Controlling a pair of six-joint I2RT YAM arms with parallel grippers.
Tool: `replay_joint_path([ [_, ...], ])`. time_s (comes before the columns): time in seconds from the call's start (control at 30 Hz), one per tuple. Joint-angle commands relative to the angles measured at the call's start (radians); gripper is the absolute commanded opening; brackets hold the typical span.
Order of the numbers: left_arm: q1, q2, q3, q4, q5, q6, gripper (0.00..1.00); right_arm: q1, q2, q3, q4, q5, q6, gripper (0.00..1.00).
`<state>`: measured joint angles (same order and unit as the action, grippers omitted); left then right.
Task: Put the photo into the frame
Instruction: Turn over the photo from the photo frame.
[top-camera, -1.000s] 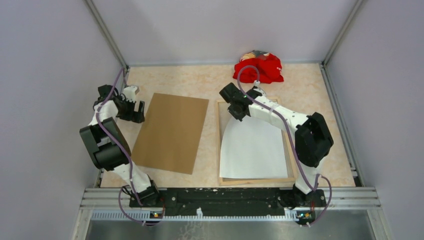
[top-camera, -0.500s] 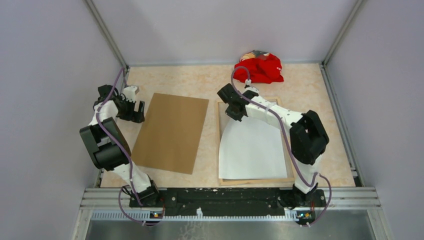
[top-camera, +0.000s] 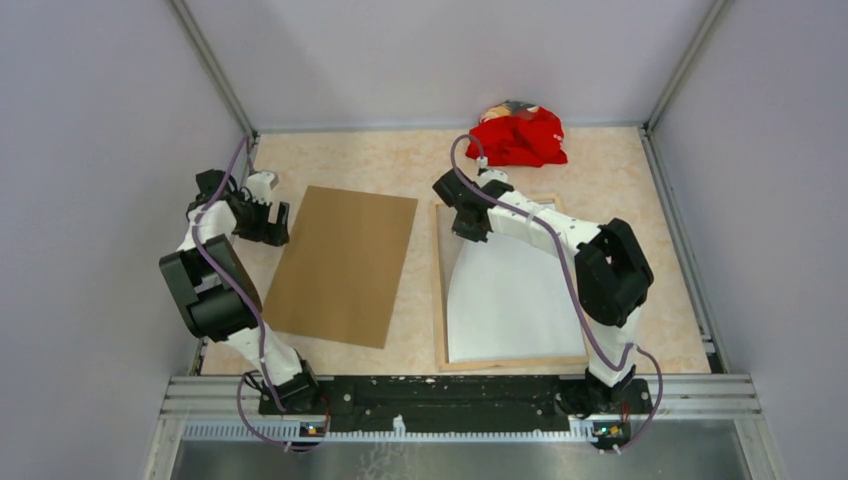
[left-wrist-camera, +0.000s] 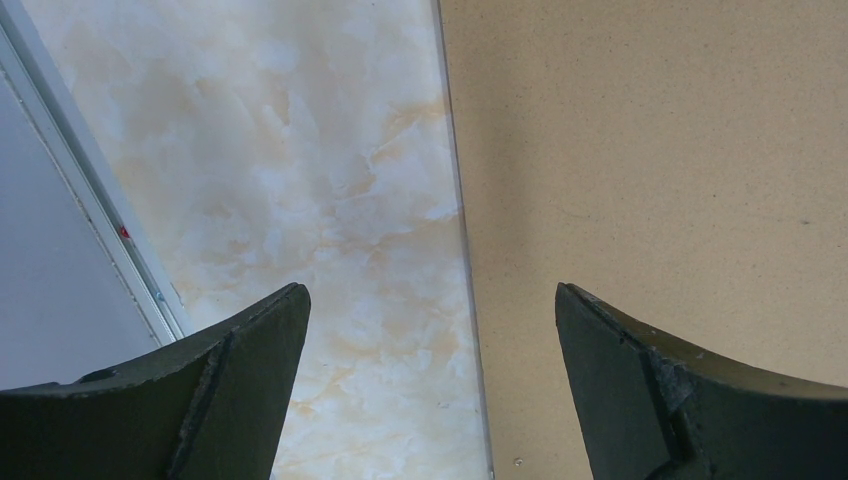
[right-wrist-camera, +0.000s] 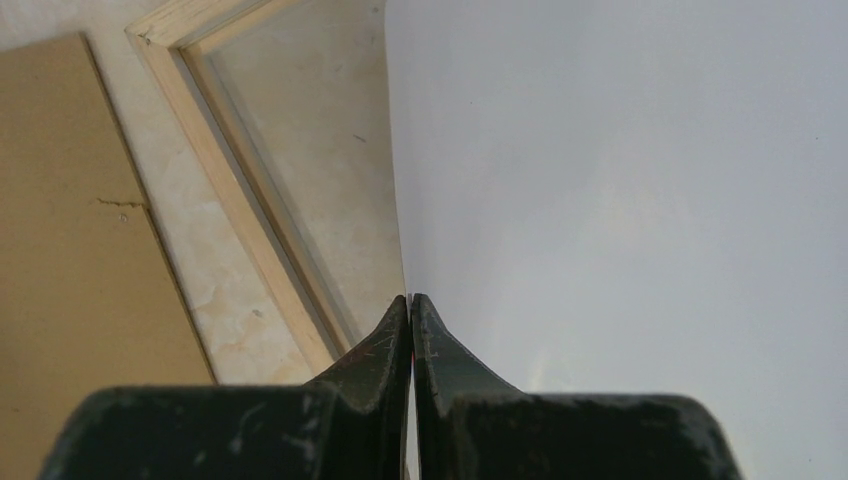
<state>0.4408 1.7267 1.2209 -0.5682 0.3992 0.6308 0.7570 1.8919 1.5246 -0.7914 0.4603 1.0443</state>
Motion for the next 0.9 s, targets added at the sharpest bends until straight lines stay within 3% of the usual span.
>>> replay_joint_path([
  [0.0, -0.004, -0.003, 0.001, 0.011, 0.007, 0.011, 0.99, 0.004, 0.003, 0.028, 0.013, -0.017, -0.025, 0.00],
  [0.03, -0.004, -0.004, 0.002, 0.009, 0.007, 0.011, 0.99, 0.005, 0.006, 0.030, 0.019, -0.026, -0.024, 0.02],
  [0.1, -0.003, -0.004, 0.004, 0.007, 0.007, 0.012, 0.99, 0.005, 0.012, 0.042, 0.026, -0.045, -0.029, 0.26],
  [0.27, -0.001, -0.010, 0.016, -0.003, -0.003, 0.022, 0.99, 0.002, 0.027, 0.097, 0.020, -0.070, -0.059, 0.70],
  [0.43, 0.020, -0.017, 0.037, 0.013, -0.044, 0.004, 0.99, -0.001, -0.006, 0.104, 0.050, -0.094, -0.099, 0.92],
  [0.53, 0.046, -0.008, 0.067, 0.016, -0.043, -0.015, 0.99, -0.004, -0.039, 0.093, 0.088, -0.123, -0.123, 0.99],
  [0.77, 0.104, -0.001, 0.098, 0.048, -0.051, -0.046, 0.99, 0.024, -0.043, 0.118, 0.189, -0.225, -0.188, 0.99],
  [0.87, 0.129, 0.016, 0.122, -0.010, 0.031, -0.014, 0.99, 0.086, 0.031, 0.197, 0.204, -0.263, -0.189, 0.99],
])
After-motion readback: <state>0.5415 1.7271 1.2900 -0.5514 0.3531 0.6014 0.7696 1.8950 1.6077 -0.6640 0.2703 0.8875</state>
